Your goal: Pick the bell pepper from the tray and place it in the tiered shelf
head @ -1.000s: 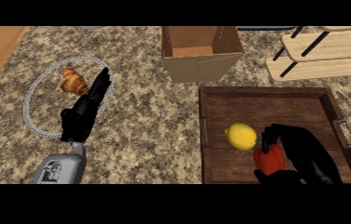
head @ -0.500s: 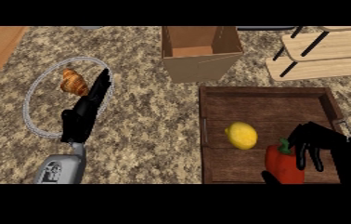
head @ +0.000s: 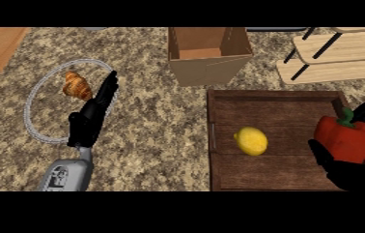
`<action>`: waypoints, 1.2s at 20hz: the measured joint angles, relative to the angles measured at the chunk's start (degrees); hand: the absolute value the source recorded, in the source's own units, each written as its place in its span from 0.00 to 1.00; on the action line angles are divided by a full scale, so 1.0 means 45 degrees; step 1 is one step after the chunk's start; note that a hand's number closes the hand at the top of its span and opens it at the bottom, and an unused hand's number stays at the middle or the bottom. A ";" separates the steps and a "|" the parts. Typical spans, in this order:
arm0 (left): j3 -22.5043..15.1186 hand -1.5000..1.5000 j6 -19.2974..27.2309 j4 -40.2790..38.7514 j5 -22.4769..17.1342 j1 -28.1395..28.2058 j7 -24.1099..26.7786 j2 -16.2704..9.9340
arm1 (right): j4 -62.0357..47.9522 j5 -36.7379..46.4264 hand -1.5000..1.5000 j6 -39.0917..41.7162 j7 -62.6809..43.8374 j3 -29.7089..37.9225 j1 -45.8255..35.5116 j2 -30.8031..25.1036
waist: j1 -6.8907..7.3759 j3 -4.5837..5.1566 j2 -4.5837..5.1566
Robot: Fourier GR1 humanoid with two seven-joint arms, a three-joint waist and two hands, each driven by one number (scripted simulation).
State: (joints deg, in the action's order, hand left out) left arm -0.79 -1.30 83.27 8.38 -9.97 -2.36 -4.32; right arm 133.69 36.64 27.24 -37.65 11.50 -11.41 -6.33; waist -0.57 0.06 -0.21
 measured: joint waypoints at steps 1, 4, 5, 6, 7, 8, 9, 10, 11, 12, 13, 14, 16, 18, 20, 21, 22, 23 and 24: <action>-0.0042 0.50 0.0012 0.0132 0.0027 0.0113 -0.0014 0.0008 | -0.0003 -0.0015 1.00 -0.0058 -0.0265 0.0184 -0.0400 -0.0112 | 0.0024 0.0000 -0.0004; 0.0035 0.50 0.0073 -0.0245 0.0083 -0.0079 0.0193 0.0026 | -0.0101 -0.0071 1.00 -0.0093 -0.0841 0.0946 -0.1667 -0.0775 | 0.0033 -0.0001 0.0013; 0.0037 0.50 0.0003 -0.0199 0.0048 0.0030 0.0282 -0.0011 | -0.0173 -0.0101 1.00 -0.0065 -0.1077 0.1239 -0.2124 -0.1070 | 0.0056 0.0001 0.0013; -0.0031 0.50 0.0053 -0.0206 0.0102 0.0100 0.0376 0.0062 | -0.0337 -0.0203 1.00 -0.0046 -0.1112 0.1604 -0.2500 -0.1432 | 0.0069 0.0001 0.0016; 0.0004 0.50 -0.0021 -0.0163 0.0051 0.0058 0.0294 0.0012 | -0.0396 -0.0413 1.00 0.0111 -0.1336 0.1927 -0.2928 -0.1797 | 0.0073 -0.0001 0.0015; -0.0067 0.50 0.0096 -0.0125 0.0164 0.0018 0.0246 0.0086 | -0.0419 -0.0558 1.00 0.0254 -0.1687 0.2070 -0.3413 -0.2105 | 0.0081 -0.0003 0.0013; -0.0029 0.50 0.0086 -0.0213 0.0139 -0.0028 0.0305 0.0091 | -0.0619 -0.0634 1.00 0.0246 -0.1903 0.2163 -0.3861 -0.2362 | 0.0093 -0.0001 0.0016; 0.0016 0.50 0.0106 -0.0477 0.0139 -0.0039 0.0535 0.0116 | -0.0820 -0.0736 1.00 0.0234 -0.2090 0.2275 -0.4312 -0.2609 | 0.0099 -0.0001 0.0022; -0.0093 0.50 0.0123 -0.0307 0.0205 0.0071 0.0478 0.0160 | -0.1121 -0.0800 1.00 0.0146 -0.2133 0.2423 -0.4651 -0.2836 | 0.0120 0.0000 0.0023; -0.0081 0.50 0.0079 -0.0184 0.0183 0.0125 0.0381 0.0117 | -0.1361 -0.0969 1.00 0.0140 -0.2111 0.2679 -0.4902 -0.3146 | 0.0127 -0.0001 0.0024; -0.0079 0.50 0.0054 -0.0099 0.0181 0.0081 0.0231 0.0096 | -0.1652 -0.1073 1.00 0.0066 -0.1990 0.2879 -0.5027 -0.3398 | 0.0131 -0.0001 0.0025; -0.0053 0.50 0.0043 -0.0243 0.0181 0.0017 0.0289 0.0099 | -0.2040 -0.0915 1.00 -0.0160 -0.1875 0.2864 -0.5214 -0.3574 | 0.0140 -0.0004 0.0031; -0.0066 0.50 0.0064 -0.0342 0.0216 0.0019 0.0437 0.0136 | -0.2716 -0.0965 1.00 -0.0346 -0.1638 0.3144 -0.5530 -0.4108 | 0.0145 -0.0005 0.0039; -0.0066 0.50 0.0091 -0.0321 0.0253 -0.0069 0.0365 0.0149 | -0.3301 -0.1042 1.00 -0.0645 -0.1114 0.3548 -0.5543 -0.4532 | 0.0143 -0.0004 0.0041; -0.0093 0.50 0.0030 -0.0145 0.0232 0.0101 0.0397 0.0132 | -0.4013 -0.0969 1.00 -0.0955 -0.0809 0.3659 -0.5886 -0.5001 | 0.0167 -0.0010 0.0044; -0.0082 0.50 0.0031 -0.0256 0.0227 0.0036 0.0457 0.0159 | -0.4487 -0.0865 1.00 -0.1145 -0.0598 0.3664 -0.6099 -0.5259 | 0.0175 -0.0010 0.0049; -0.0063 0.50 -0.0032 -0.0130 0.0177 0.0055 0.0360 0.0123 | -0.4760 -0.0727 1.00 -0.1289 -0.0642 0.3520 -0.6380 -0.5444 | 0.0189 -0.0011 0.0050; 0.0000 0.50 -0.0024 -0.0226 0.0146 -0.0039 0.0367 0.0125 | -0.5188 -0.0702 1.00 -0.1427 -0.0342 0.3595 -0.6478 -0.5704 | 0.0188 -0.0006 0.0052; 0.0028 0.50 -0.0037 -0.0162 0.0105 -0.0076 0.0232 0.0127 | -0.5461 -0.0496 1.00 -0.1698 -0.0183 0.3400 -0.6506 -0.5738 | 0.0194 -0.0008 0.0051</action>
State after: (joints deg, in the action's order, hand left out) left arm -0.66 -1.46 82.54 8.86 -10.31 -1.31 -3.75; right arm 109.12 34.40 19.60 -38.47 26.80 -40.69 -32.15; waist 0.30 0.02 0.02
